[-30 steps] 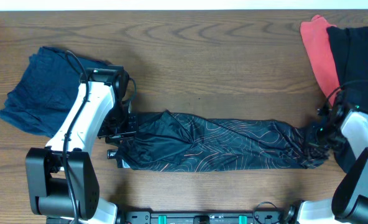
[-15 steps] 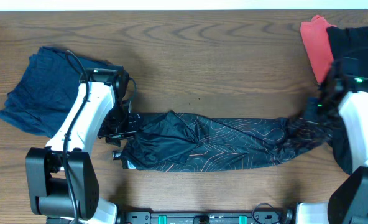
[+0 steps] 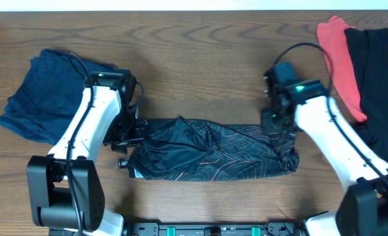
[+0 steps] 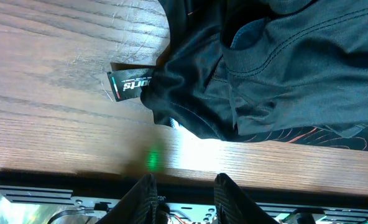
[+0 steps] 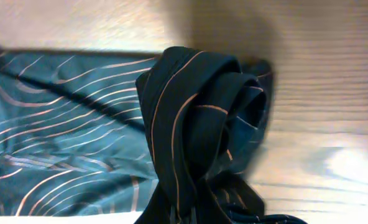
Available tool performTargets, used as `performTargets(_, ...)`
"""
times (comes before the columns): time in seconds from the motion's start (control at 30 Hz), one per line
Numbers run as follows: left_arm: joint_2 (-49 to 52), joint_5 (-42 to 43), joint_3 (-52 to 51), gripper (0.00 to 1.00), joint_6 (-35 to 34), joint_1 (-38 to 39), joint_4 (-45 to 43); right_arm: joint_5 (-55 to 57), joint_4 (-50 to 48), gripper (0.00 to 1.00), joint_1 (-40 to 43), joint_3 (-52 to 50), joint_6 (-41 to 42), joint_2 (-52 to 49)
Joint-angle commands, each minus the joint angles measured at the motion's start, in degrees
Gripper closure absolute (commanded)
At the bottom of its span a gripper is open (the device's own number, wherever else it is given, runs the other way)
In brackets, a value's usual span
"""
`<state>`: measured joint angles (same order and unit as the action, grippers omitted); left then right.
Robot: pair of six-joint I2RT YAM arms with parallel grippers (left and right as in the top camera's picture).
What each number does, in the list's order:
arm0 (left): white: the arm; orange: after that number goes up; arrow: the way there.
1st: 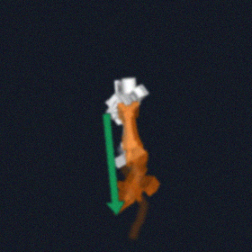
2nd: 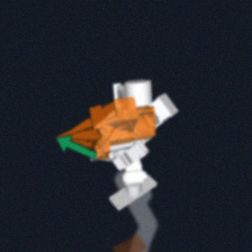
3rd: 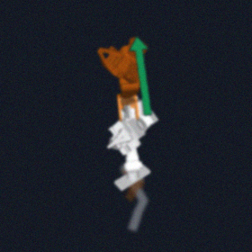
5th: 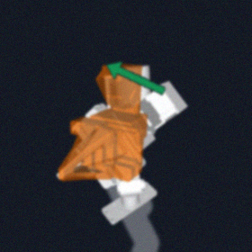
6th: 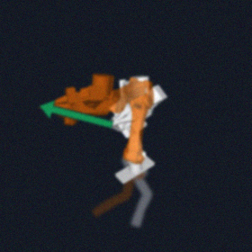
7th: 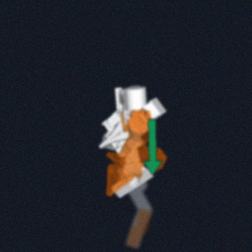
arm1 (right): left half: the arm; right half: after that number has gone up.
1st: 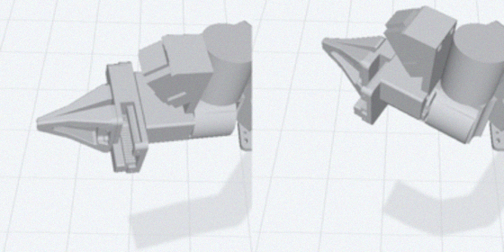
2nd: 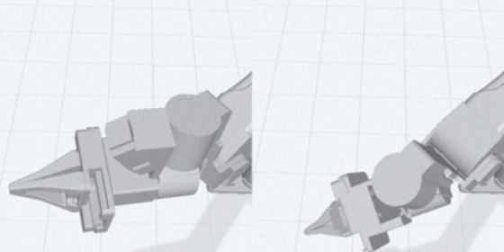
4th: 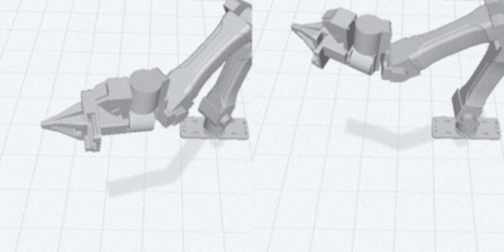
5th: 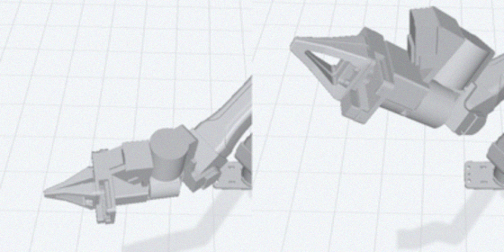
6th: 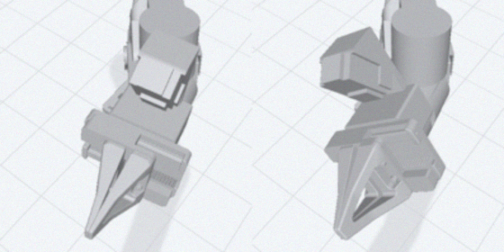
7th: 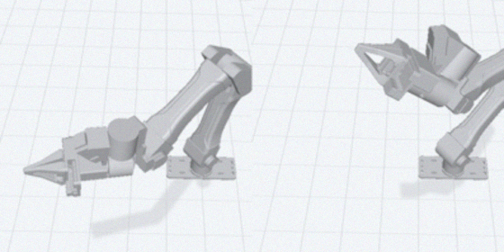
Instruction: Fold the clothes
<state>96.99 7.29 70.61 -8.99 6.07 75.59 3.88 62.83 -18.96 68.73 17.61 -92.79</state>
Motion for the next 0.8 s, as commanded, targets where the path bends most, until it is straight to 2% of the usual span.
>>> performTargets(0.0,-0.2,-0.3,-0.1,0.67,-0.3,-0.2,0.2,-0.3,-0.3,0.99,-3.8,0.8,4.3,-2.8)
performTargets(0.37,-0.2,-0.3,-0.1,0.67,-0.3,-0.2,0.1,-1.8,-3.3,0.99,-12.0,0.8,6.2,-5.4)
performTargets(0.77,-0.2,-0.3,-0.1,0.67,-0.3,-0.2,0.0,-6.3,-2.3,0.98,-14.2,0.8,6.1,-5.4)
